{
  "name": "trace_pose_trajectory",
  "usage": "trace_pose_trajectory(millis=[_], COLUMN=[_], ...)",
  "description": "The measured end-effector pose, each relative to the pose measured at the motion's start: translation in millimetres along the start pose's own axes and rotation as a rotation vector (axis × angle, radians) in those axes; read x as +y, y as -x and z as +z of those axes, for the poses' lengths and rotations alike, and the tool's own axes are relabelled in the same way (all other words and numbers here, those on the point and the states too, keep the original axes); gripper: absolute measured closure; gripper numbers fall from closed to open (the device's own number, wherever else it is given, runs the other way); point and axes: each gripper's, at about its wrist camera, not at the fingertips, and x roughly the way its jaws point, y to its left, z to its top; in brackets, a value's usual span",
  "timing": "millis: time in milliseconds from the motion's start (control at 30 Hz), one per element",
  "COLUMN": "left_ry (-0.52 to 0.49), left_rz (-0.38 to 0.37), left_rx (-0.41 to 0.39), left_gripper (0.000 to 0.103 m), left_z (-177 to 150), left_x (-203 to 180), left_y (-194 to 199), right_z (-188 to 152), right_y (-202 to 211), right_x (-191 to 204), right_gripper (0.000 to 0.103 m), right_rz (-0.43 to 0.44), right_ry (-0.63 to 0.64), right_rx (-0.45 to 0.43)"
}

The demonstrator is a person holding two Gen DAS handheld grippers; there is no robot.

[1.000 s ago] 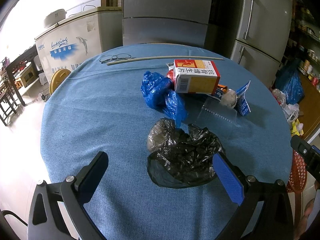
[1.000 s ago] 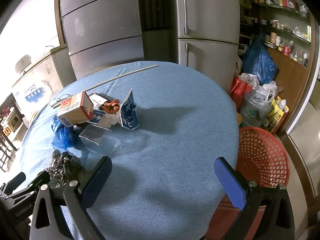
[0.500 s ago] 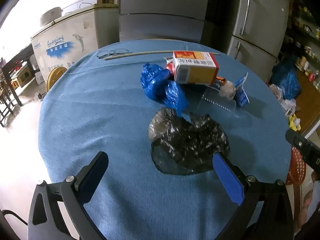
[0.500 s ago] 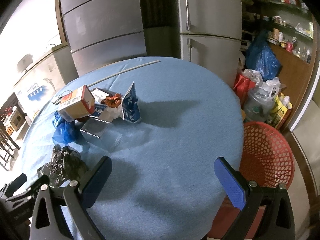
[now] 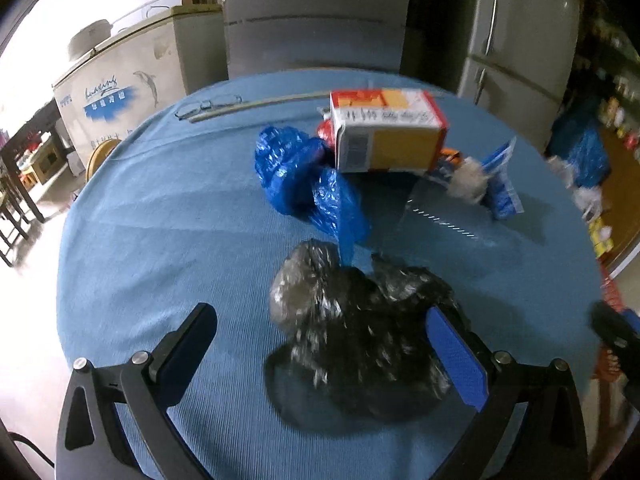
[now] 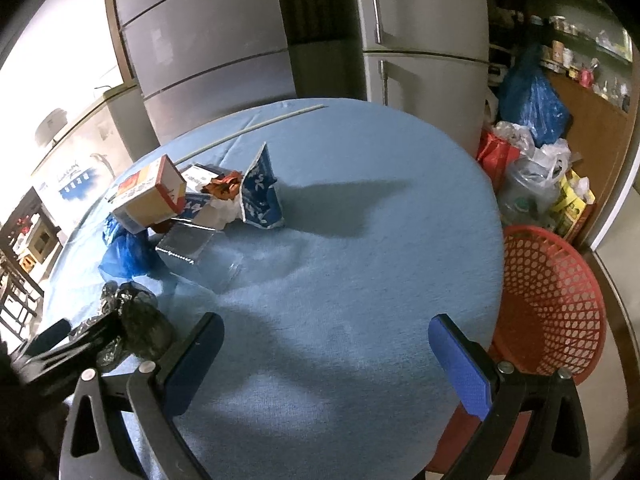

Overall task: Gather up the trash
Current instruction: 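Lower the left tool onto the black plastic bag and close it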

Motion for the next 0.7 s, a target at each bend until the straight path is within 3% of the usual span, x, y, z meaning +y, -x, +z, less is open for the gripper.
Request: trace_pose_trajectory(millis=[133, 267, 467, 533, 700], left_ry=[0.067, 0.106, 0.129, 0.152, 0.118], left_rz=[-0.091, -0.234, -0.308, -0.297, -0.157], left_rx=[0.050, 0.070, 0.065, 0.049, -0.039], left_gripper=[0.000, 0.027, 0.046, 0.048, 0.050], left_z=[5.7, 1.5, -9.7, -11.5, -12.5], left_x=[9.4, 21.7, 36.4, 46.8, 66.5], left_y=[-21.8, -28.4, -17.4, -7.8, 19.6], right_z=[0.1, 0.7, 0.6, 2.4, 15.0], right_y=[-4.8, -12.1, -17.7, -18.8, -24.6], right_x=[-6.4, -7.3, 5.7, 9.2, 28.5], right_gripper=[0.000, 0.000, 0.000, 0.000, 0.000], right_rz=[-0.008, -0.006, 0.001, -0.001, 0.034], right_ry=[-0.017, -0.025, 0.013, 0.022, 0.064], right_rx=[0.010, 0.028, 0.043, 0.043, 0.046])
